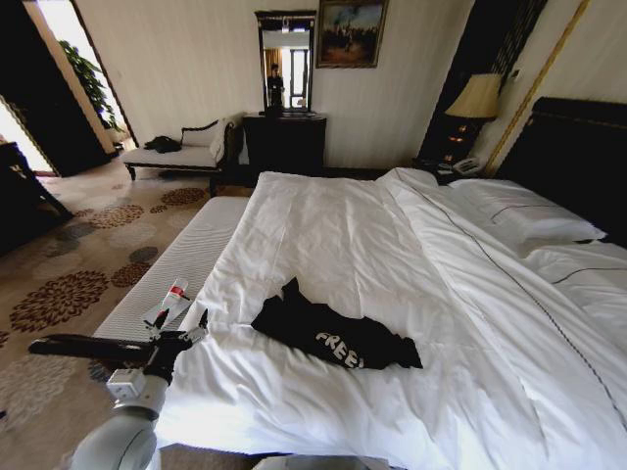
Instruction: Fold the clothes on the bed.
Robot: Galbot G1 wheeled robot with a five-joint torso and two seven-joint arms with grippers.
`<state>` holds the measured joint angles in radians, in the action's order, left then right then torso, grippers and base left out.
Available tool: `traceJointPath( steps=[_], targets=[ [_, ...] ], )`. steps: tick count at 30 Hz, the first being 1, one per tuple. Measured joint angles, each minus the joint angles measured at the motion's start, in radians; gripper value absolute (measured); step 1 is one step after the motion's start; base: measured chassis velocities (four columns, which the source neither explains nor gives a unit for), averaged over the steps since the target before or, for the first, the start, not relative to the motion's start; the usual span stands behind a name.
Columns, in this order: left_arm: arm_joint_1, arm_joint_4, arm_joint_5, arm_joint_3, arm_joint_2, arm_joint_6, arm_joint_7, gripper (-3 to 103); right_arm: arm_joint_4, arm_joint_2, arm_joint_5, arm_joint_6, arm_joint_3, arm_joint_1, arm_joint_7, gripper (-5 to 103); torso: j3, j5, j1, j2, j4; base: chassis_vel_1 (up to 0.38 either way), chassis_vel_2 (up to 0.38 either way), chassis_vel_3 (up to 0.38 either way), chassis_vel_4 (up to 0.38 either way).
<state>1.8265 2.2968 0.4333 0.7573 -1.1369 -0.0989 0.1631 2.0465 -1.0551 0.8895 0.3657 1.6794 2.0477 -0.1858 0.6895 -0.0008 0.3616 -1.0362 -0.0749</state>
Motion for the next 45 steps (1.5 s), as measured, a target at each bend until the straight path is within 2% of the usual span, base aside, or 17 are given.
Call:
traceJointPath(
  steps=[4, 12, 14, 18, 20, 23, 25, 29, 30, 31, 33, 35, 38, 39, 41, 43, 45],
  targets=[
    [0.015, 0.000, -0.003, -0.001, -0.011, 0.020, -0.018, 100, 0.020, 0.135, 0.064, 0.049, -0.049, -0.014, -0.004, 100, 0.000, 0.0003, 0.000, 0.000, -0.0004, 0.000, 0.000, 0.000, 0.000],
    [0.015, 0.003, -0.008, -0.012, -0.010, 0.027, -0.036, 100, 0.054, 0.289, 0.118, 0.061, -0.194, -0.014, -0.023, 100, 0.000, 0.0003, 0.000, 0.000, -0.0010, 0.000, 0.000, 0.000, 0.000],
    [0.016, 0.003, -0.009, -0.015, -0.008, 0.027, -0.038, 100, 0.049, 0.311, 0.122, 0.059, -0.218, -0.020, -0.016, 100, 0.000, 0.0002, 0.000, 0.000, -0.0007, 0.000, 0.000, 0.000, 0.000],
    [0.022, -0.009, -0.011, -0.037, 0.021, 0.028, -0.047, 100, -0.005, 0.441, 0.126, 0.057, -0.340, -0.055, -0.005, 100, 0.000, 0.0004, 0.000, 0.000, -0.0004, 0.000, 0.000, 0.000, 0.000],
    [0.021, -0.013, -0.012, -0.042, 0.028, 0.028, -0.048, 100, -0.018, 0.465, 0.125, 0.051, -0.360, -0.060, -0.007, 100, 0.000, 0.0003, 0.000, 0.000, -0.0005, 0.000, 0.000, 0.000, 0.000],
    [0.012, -0.017, -0.016, -0.069, 0.052, 0.027, -0.049, 100, -0.083, 0.561, 0.124, 0.010, -0.453, -0.085, -0.033, 101, 0.000, 0.0001, 0.000, 0.000, -0.0006, 0.000, 0.000, 0.000, 0.000],
    [0.005, -0.019, -0.019, -0.094, 0.067, 0.026, -0.049, 100, -0.119, 0.617, 0.169, 0.019, -0.508, -0.107, -0.050, 90, 0.000, 0.0002, 0.000, 0.000, -0.0004, 0.000, 0.000, 0.000, 0.000],
    [-0.028, -0.040, -0.022, -0.155, 0.104, 0.026, -0.049, 100, -0.148, 0.652, 0.274, 0.082, -0.555, -0.119, -0.061, 99, 0.000, 0.0003, 0.000, 0.000, -0.0004, 0.000, 0.000, 0.000, 0.000],
    [-0.028, -0.040, -0.022, -0.155, 0.104, 0.026, -0.049, 100, -0.148, 0.652, 0.274, 0.082, -0.555, -0.119, -0.061, 99, 0.000, 0.0003, 0.000, 0.000, -0.0004, 0.000, 0.000, 0.000, 0.000],
    [-0.040, -0.052, -0.029, -0.179, 0.118, 0.034, -0.050, 100, -0.157, 0.656, 0.316, 0.110, -0.578, -0.129, -0.065, 100, 0.000, 0.0001, 0.000, 0.000, -0.0015, 0.000, 0.000, 0.000, 0.000],
    [-0.048, -0.072, -0.051, -0.215, 0.136, 0.054, -0.053, 100, -0.168, 0.660, 0.392, 0.174, -0.650, -0.183, -0.070, 100, 0.000, 0.0004, 0.000, 0.000, -0.0014, 0.000, 0.000, 0.000, 0.000],
    [-0.048, -0.074, -0.053, -0.219, 0.138, 0.056, -0.053, 100, -0.171, 0.661, 0.401, 0.182, -0.668, -0.197, -0.072, 100, 0.000, 0.0003, 0.000, 0.000, -0.0014, 0.000, 0.000, 0.000, 0.000],
    [-0.035, -0.078, -0.072, -0.233, 0.131, 0.067, -0.056, 100, -0.206, 0.668, 0.420, 0.209, -0.855, -0.345, -0.075, 100, 0.000, 0.0001, 0.000, 0.000, -0.0006, 0.000, 0.000, 0.000, 0.000],
    [-0.035, -0.078, -0.072, -0.233, 0.131, 0.067, -0.056, 100, -0.206, 0.668, 0.420, 0.209, -0.855, -0.345, -0.075, 100, 0.000, 0.0001, 0.000, 0.000, -0.0006, 0.000, 0.000, 0.000, 0.000],
    [-0.025, -0.069, -0.074, -0.228, 0.120, 0.069, -0.055, 100, -0.260, 0.652, 0.445, 0.228, -1.084, -0.581, -0.067, 100, 0.000, -0.0001, 0.000, 0.000, -0.0002, 0.000, 0.000, 0.000, 0.000],
    [-0.018, -0.058, -0.068, -0.212, 0.116, 0.068, -0.052, 100, -0.302, 0.626, 0.459, 0.240, -1.214, -0.727, -0.060, 100, 0.000, 0.0005, 0.000, 0.000, -0.0005, 0.000, 0.000, 0.000, 0.000],
    [-0.014, -0.053, -0.063, -0.204, 0.113, 0.067, -0.052, 100, -0.315, 0.617, 0.460, 0.242, -1.245, -0.770, -0.058, 100, 0.000, 0.0007, 0.000, 0.000, -0.0007, 0.000, 0.000, 0.000, 0.000]
  ],
)
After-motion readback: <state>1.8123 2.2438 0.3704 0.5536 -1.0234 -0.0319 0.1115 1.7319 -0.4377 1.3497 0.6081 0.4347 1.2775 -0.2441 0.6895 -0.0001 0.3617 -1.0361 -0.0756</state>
